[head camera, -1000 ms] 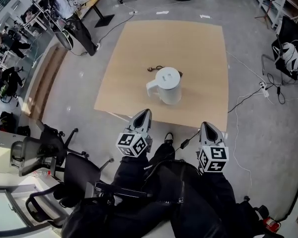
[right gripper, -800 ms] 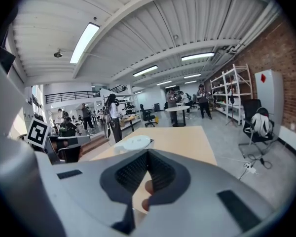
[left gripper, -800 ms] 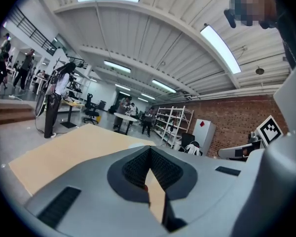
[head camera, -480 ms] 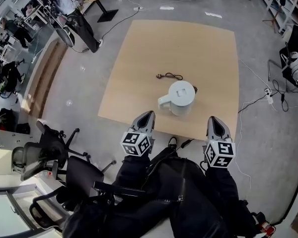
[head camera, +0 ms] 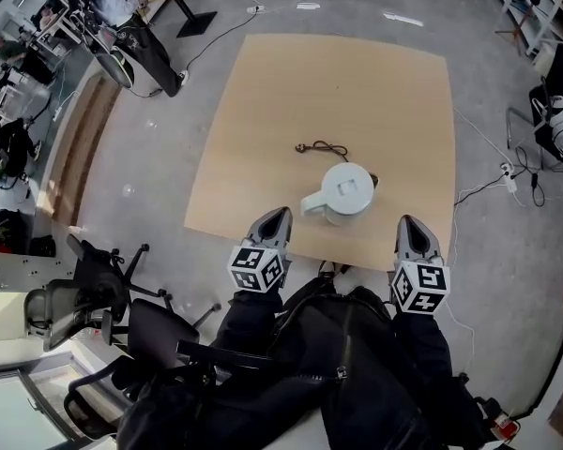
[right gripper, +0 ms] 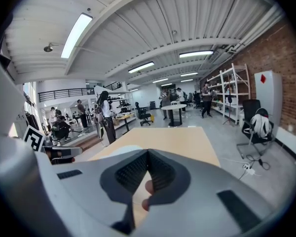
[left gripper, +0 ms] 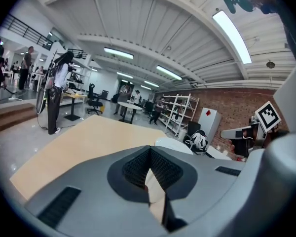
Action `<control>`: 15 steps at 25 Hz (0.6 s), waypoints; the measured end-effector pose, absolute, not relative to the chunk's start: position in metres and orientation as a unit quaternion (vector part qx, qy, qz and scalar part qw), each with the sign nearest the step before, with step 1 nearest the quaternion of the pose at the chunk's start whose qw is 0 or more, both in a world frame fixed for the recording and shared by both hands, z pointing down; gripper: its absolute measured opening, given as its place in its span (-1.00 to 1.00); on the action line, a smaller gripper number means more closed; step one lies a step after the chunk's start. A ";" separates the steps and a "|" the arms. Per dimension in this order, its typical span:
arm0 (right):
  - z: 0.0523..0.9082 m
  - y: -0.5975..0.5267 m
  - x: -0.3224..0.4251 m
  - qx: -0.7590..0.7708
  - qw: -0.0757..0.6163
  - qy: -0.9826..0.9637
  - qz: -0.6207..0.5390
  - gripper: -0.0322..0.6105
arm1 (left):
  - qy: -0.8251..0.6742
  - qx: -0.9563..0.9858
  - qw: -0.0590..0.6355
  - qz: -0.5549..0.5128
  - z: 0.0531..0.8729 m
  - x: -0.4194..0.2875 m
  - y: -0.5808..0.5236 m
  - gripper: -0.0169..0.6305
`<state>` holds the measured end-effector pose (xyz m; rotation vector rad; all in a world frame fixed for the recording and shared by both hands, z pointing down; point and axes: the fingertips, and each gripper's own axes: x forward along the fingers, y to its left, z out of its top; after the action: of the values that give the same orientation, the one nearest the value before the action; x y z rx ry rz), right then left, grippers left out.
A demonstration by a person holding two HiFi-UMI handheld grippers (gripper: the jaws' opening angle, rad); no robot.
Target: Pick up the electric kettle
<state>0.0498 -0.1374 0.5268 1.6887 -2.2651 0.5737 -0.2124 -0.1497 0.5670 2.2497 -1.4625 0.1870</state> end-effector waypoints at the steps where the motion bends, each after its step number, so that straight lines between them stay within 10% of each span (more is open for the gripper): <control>1: 0.529 -0.139 0.051 0.577 0.129 -0.781 0.201 -0.89 | -0.531 0.814 0.225 0.072 0.570 -0.210 -0.150 -0.94; 15: 0.520 -0.161 0.088 0.537 0.133 -0.809 0.195 -0.89 | -0.601 0.754 0.213 0.159 0.632 -0.194 -0.134 -0.94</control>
<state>0.0877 -0.1607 0.5204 1.5587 -2.3476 0.5667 -0.1936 -0.1340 0.6323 2.0925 -1.6696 0.4418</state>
